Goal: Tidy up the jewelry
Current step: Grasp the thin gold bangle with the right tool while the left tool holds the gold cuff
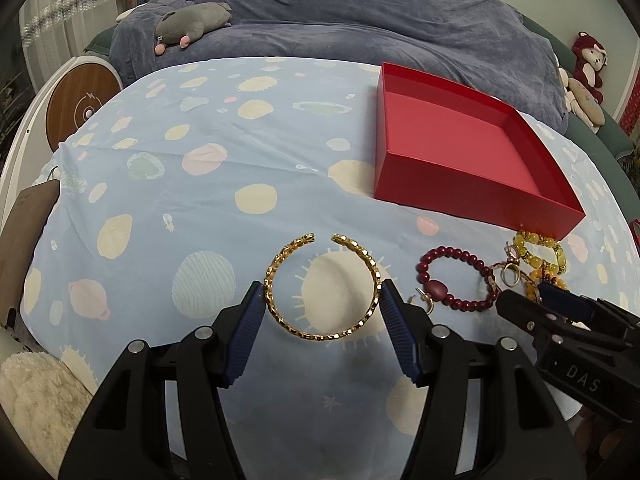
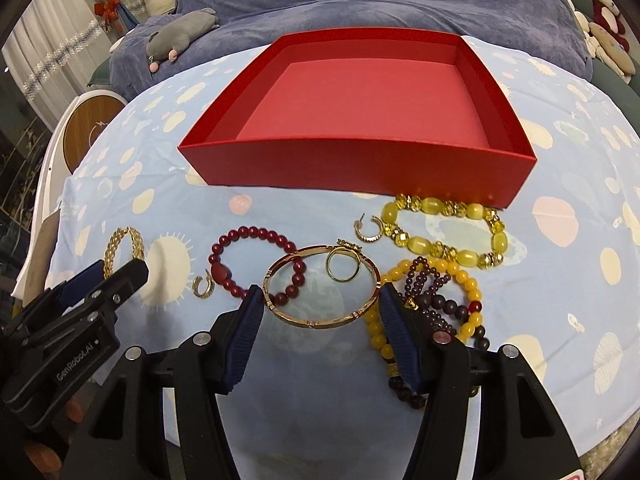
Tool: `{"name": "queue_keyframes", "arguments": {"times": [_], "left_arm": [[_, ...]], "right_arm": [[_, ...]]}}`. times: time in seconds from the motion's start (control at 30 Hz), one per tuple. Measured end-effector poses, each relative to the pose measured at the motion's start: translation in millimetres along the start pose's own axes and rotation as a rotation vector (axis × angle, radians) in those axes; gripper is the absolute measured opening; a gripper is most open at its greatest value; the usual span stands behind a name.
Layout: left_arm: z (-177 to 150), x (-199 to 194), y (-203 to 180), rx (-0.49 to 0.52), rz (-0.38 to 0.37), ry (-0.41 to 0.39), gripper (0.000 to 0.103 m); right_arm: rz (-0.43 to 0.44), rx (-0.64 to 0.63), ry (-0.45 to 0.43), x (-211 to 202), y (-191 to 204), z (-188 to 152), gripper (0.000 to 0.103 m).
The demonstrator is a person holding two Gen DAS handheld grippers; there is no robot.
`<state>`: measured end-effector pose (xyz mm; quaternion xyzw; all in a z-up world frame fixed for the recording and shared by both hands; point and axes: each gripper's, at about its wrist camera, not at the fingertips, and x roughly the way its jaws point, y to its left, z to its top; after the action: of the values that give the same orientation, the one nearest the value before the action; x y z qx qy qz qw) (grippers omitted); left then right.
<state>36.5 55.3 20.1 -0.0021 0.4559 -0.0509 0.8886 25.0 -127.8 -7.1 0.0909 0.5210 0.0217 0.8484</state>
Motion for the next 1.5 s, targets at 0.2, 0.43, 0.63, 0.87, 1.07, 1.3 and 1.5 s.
{"name": "queue_keyframes", "arguments": {"times": [0.2,0.43,0.63,0.87,1.07,1.3,1.5], "left_arm": [[-1.7,1.1,-3.6,0.012,-0.001,0.005,0.056],[-3.0,2.6,-5.3,0.018,-0.003,0.008,0.056],[-2.9,3.3,-5.2,0.019,-0.004,0.008,0.056],[-3.6,5.0,-4.6,0.01,-0.005,0.023,0.061],[-5.8,12.6,-5.1,0.005,-0.003,0.044,0.076],[-3.7,27.3,-4.0,-0.02,-0.032,0.088,0.075],[1.2,30.3,-7.8,-0.013,-0.039,0.072,0.057]], "right_arm": [[-0.001,-0.002,0.021,5.0,0.8,-4.5,0.061],[-0.077,-0.079,0.012,15.9,14.3,4.3,0.064],[-0.114,-0.144,-0.003,19.1,20.4,5.7,0.059],[-0.092,-0.126,-0.008,14.8,17.5,6.0,0.057],[-0.057,-0.081,-0.021,2.9,13.0,1.8,0.035],[-0.028,-0.052,0.024,5.9,3.5,-2.0,0.011],[-0.008,-0.013,-0.011,-0.2,-2.7,1.2,0.049]]}}
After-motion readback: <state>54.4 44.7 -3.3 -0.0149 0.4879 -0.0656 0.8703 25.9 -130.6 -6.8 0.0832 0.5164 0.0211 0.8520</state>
